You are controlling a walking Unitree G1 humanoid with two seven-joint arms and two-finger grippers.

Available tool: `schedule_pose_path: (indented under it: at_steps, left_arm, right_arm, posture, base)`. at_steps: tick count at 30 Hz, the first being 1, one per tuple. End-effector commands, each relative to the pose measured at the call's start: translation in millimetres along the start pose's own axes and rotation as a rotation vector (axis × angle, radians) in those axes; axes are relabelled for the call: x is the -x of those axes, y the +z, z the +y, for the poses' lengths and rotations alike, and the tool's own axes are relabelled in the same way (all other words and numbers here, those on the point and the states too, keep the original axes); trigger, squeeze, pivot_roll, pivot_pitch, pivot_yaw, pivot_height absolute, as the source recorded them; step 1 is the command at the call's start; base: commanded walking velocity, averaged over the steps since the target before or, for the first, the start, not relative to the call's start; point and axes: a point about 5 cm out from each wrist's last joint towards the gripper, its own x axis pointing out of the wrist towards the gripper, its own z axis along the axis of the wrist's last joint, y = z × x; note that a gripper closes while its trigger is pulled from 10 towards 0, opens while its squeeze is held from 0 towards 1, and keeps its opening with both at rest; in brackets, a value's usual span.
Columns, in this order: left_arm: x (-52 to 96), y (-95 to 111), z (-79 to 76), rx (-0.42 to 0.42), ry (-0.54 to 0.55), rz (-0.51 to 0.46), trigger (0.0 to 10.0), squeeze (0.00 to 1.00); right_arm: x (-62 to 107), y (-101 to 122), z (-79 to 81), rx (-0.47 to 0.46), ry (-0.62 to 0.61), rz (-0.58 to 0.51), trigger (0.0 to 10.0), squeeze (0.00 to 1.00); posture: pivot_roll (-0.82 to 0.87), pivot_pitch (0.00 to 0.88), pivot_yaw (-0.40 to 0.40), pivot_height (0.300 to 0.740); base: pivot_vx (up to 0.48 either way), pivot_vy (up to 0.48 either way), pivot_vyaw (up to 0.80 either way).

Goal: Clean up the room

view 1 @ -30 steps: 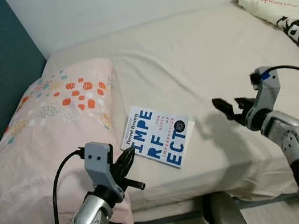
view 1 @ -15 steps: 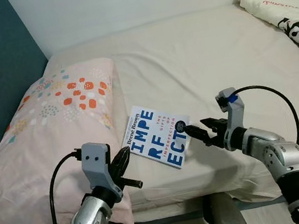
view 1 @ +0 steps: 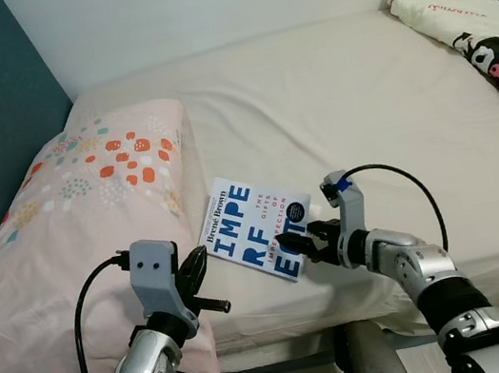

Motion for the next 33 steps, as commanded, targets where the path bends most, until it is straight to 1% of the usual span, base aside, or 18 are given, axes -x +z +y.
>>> schedule_pose_path:
  at_steps: [1, 2, 3, 4, 5, 7, 8, 9, 16, 23, 27, 30, 31, 32, 33]
  left_arm:
    - [4.8, 0, 3.2, -0.021, 0.018, 0.002, 1.9, 0.00]
    - [5.1, -1, 3.5, -0.025, 0.020, 0.003, 3.6, 0.00]
    - [5.4, -1, 3.6, -0.028, 0.021, 0.005, 3.8, 0.00]
    - [5.4, -1, 3.6, -0.028, 0.021, 0.005, 3.8, 0.00]
    - [5.7, -1, 3.7, -0.035, 0.021, 0.007, 5.9, 0.00]
    - [5.7, -1, 3.7, -0.035, 0.021, 0.007, 5.9, 0.00]
    - [6.0, -1, 4.2, -0.040, 0.025, 0.010, 9.8, 0.00]
    - [6.3, -1, 4.8, -0.046, 0.031, 0.012, 10.0, 0.00]
    - [6.5, -1, 5.5, -0.057, 0.042, 0.016, 10.0, 0.00]
    - [6.4, -2, 6.2, -0.066, 0.054, 0.023, 10.0, 0.00]
    - [6.4, -3, 5.5, -0.075, 0.051, 0.028, 10.0, 0.00]
    - [6.5, -3, 5.4, -0.074, 0.051, 0.029, 10.0, 0.00]
    - [6.5, -3, 5.4, -0.074, 0.051, 0.029, 10.0, 0.00]
    - [6.4, -3, 4.5, -0.074, 0.047, 0.029, 10.0, 0.00]
    - [6.4, -3, 4.5, -0.074, 0.047, 0.029, 10.0, 0.00]
  right_arm:
    - [-3.0, -7, 1.7, -0.009, 0.008, 0.018, 4.4, 0.00]
    - [-4.0, -7, 1.6, -0.010, 0.007, 0.016, 0.0, 0.00]
    - [-4.6, -7, 1.7, -0.010, 0.007, 0.017, 0.0, 0.00]
    - [-4.6, -7, 1.7, -0.010, 0.007, 0.017, 0.0, 0.00]
    - [-5.2, -7, 1.8, -0.009, 0.009, 0.017, 0.0, 0.00]
    - [-5.2, -7, 1.8, -0.009, 0.009, 0.017, 0.0, 0.00]
    - [-5.7, -7, 2.1, -0.008, 0.011, 0.018, 0.0, 0.00]
    - [-6.2, -7, 2.1, -0.006, 0.014, 0.017, 0.0, 0.00]
    - [-6.6, -5, 1.2, 0.002, 0.026, 0.017, 0.0, 0.00]
    - [-1.3, -3, -6.6, 0.016, 0.017, 0.024, 0.0, 0.00]
    - [8.0, -1, -16.3, 0.027, 0.007, 0.044, 0.0, 0.00]
    - [19.8, -3, -26.4, 0.051, 0.010, 0.095, 0.0, 0.00]
    - [19.8, -3, -26.4, 0.051, 0.010, 0.095, 0.0, 0.00]
    - [26.5, -5, -31.0, 0.068, 0.023, 0.127, 0.0, 0.00]
    - [26.5, -5, -31.0, 0.068, 0.023, 0.127, 0.0, 0.00]
  posture:
    - [-0.03, 0.250, -0.005, 0.560]
    - [-0.03, 0.251, -0.005, 0.560]
    - [-0.03, 0.251, -0.006, 0.560]
    - [-0.03, 0.251, -0.006, 0.560]
    - [-0.03, 0.251, -0.007, 0.560]
    - [-0.03, 0.251, -0.007, 0.560]
    - [-0.03, 0.251, -0.008, 0.560]
    - [-0.03, 0.251, -0.008, 0.560]
    - [-0.03, 0.253, -0.009, 0.560]
    - [-0.03, 0.256, -0.008, 0.560]
    - [-0.03, 0.257, -0.007, 0.560]
    - [-0.03, 0.260, -0.003, 0.560]
    - [-0.03, 0.260, -0.003, 0.560]
    - [-0.03, 0.260, -0.003, 0.560]
    - [-0.03, 0.260, -0.003, 0.560]
  base:
    - [0.000, 0.000, 0.00]
    - [0.000, 0.000, 0.00]
    - [0.000, 0.000, 0.00]
    - [0.000, 0.000, 0.00]
    - [0.000, 0.000, 0.00]
    - [0.000, 0.000, 0.00]
    - [0.000, 0.000, 0.00]
    - [0.000, 0.000, 0.00]
    - [0.000, 0.000, 0.00]
    - [0.000, 0.000, 0.00]
    - [0.000, 0.000, 0.00]
    - [0.000, 0.000, 0.00]
    - [0.000, 0.000, 0.00]
    - [0.000, 0.000, 0.00]
    - [0.000, 0.000, 0.00]
